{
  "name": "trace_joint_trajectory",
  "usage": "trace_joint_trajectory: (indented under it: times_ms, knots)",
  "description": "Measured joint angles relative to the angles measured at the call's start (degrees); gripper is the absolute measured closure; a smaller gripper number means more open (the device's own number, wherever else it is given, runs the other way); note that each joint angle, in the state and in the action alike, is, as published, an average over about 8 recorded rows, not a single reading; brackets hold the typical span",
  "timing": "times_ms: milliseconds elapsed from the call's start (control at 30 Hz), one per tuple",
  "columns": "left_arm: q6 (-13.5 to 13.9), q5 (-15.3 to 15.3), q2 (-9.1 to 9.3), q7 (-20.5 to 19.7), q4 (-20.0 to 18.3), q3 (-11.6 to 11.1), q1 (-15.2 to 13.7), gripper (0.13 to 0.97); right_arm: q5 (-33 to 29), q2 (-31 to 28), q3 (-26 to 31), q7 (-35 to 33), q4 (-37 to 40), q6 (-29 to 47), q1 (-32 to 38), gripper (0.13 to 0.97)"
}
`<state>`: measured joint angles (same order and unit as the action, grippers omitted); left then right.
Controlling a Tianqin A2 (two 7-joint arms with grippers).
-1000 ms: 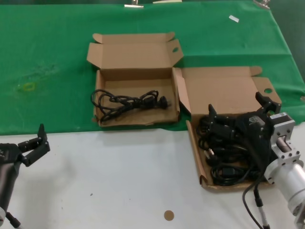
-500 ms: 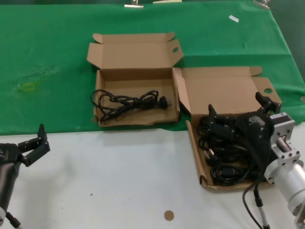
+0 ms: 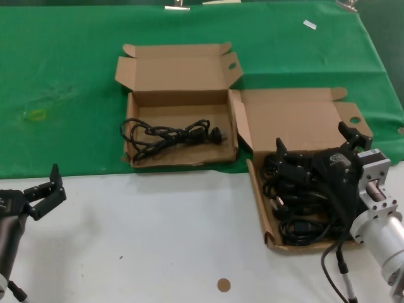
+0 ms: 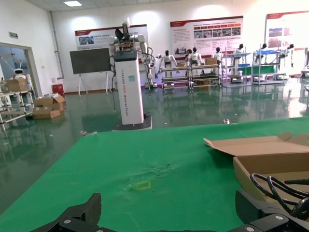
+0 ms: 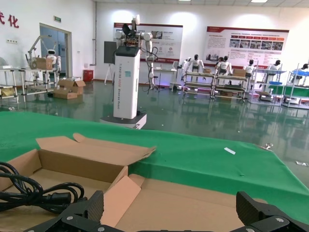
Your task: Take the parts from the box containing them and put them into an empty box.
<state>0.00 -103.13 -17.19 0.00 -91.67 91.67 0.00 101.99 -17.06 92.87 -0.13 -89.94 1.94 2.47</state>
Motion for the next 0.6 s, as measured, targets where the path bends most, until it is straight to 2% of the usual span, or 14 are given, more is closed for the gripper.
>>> trace_joint_trajectory:
  times_ms: [600]
  knots:
    - [0.0,0.0,0.00,0.0,0.0,0.0,0.0,0.132,0.0,0.0,0.0,0.0,0.0,0.0,0.0,0.129]
